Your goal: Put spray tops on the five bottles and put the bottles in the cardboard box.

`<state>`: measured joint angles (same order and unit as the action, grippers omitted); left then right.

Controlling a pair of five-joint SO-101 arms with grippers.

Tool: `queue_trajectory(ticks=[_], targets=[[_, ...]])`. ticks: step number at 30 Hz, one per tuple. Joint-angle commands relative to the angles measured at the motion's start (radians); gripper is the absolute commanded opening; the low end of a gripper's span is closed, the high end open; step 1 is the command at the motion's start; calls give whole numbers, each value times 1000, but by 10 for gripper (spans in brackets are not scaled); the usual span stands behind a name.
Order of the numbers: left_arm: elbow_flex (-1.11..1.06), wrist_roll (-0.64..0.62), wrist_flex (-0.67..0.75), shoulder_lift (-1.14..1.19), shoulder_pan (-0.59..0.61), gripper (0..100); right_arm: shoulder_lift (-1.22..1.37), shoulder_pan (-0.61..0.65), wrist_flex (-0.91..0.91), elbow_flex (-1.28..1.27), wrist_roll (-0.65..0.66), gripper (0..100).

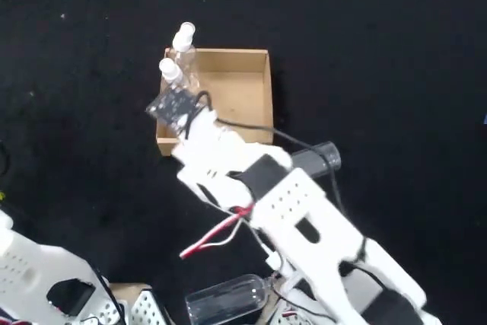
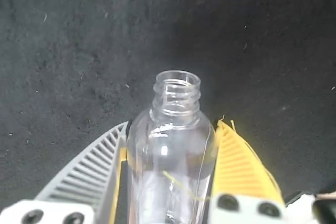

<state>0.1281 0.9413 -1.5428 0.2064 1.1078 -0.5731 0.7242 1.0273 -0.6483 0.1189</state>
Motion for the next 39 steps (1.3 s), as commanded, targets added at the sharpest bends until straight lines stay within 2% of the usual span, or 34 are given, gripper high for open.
queue_trajectory(ticks=[1,6,9,12,16,21,26,29,35,39], targets=[[13,-72,-9,-103,-53,131,-108,-26,29,113,-55,18],[-142,-109,15,-264,-119,131,-194,-117,28,249,-146,18],[-260,-160,91,-400,-159,131,-228,-196,28,337,-183,19],[-390,-255,192,-543,-208,131,-240,-250,25,403,-222,20],[-549,-446,296,-706,-317,131,-243,-290,-64,464,-284,20],[-688,-628,385,-901,-472,131,-245,-290,-181,479,-399,20],[-823,-687,483,-1082,-530,131,-318,-339,-190,453,-471,20],[-874,-695,497,-1131,-599,131,-364,-341,-224,444,-483,21],[-901,-873,491,-1243,-748,131,-374,-304,-278,440,-485,21],[-969,-884,493,-1415,-823,131,-381,-305,-267,441,-485,21]])
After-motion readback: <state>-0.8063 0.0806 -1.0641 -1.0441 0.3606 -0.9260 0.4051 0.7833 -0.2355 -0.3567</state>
